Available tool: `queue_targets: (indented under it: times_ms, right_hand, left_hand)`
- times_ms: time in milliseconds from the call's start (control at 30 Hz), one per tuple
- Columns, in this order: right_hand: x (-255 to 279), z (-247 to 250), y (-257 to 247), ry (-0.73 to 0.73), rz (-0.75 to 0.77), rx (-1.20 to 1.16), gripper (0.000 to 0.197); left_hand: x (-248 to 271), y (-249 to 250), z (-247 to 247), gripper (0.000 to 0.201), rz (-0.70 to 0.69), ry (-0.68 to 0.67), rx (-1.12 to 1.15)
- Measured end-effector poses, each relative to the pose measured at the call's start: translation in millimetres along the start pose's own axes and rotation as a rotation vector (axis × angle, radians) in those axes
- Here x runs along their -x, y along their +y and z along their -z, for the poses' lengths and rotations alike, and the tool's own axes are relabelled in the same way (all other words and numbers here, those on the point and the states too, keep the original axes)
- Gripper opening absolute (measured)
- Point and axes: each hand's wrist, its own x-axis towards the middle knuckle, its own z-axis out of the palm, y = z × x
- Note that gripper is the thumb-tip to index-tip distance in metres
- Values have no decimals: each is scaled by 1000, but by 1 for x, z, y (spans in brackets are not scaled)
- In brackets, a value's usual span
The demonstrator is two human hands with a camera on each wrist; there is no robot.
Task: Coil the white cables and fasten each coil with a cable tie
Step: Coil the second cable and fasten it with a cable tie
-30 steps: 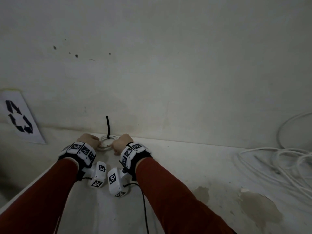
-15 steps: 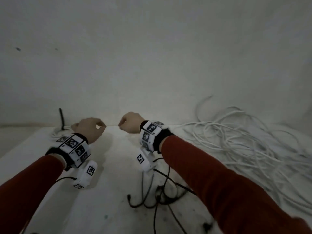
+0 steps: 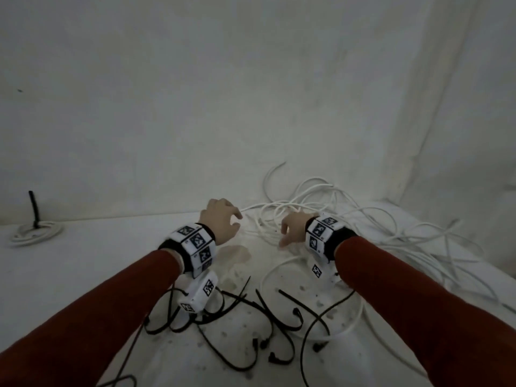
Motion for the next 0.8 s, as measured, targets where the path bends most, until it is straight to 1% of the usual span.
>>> queue_targets:
  times_ms: [33, 100, 133, 200, 267, 300, 367, 433, 500, 600, 667, 733, 800]
  right_hand:
    - [1, -3, 2, 19, 21, 3, 39]
    - [2, -5, 2, 77, 58, 0, 21]
    - [3, -5, 0, 88, 77, 8, 16]
    - [7, -2, -1, 120, 108, -15, 19]
    - [14, 9, 0, 184, 180, -167, 21]
    - [18, 16, 3, 231, 221, -295, 21]
    - [31, 36, 7, 346, 263, -491, 22]
    - [43, 55, 11, 481, 290, -536, 23]
    - [55, 73, 14, 584, 326, -556, 23]
    - [66, 92, 23, 668, 357, -724, 29]
    - [72, 98, 32, 714, 355, -777, 33]
    - [76, 101, 41, 739, 340, -766, 34]
    - [80, 101, 49, 758, 308, -709, 34]
  left_hand:
    - [-2, 6, -5, 30, -33, -23, 12]
    - [-6, 17, -12, 39, -94, -47, 0]
    - [-8, 22, -15, 42, -118, -58, -18]
    - [-10, 29, -19, 47, -150, -77, -71]
    - [-13, 36, -17, 46, -168, -66, -74]
    - [-15, 39, -13, 43, -179, -36, -30]
    - [-19, 48, 2, 33, -243, 79, 117]
    - [-21, 57, 24, 24, -337, 201, 256]
    - [-20, 64, 49, 18, -392, 275, 340]
    - [-20, 69, 84, 14, -424, 439, 352]
    - [-21, 69, 108, 14, -428, 570, 373]
    - [-22, 65, 132, 14, -420, 668, 384]
    - [-24, 61, 153, 14, -393, 710, 389]
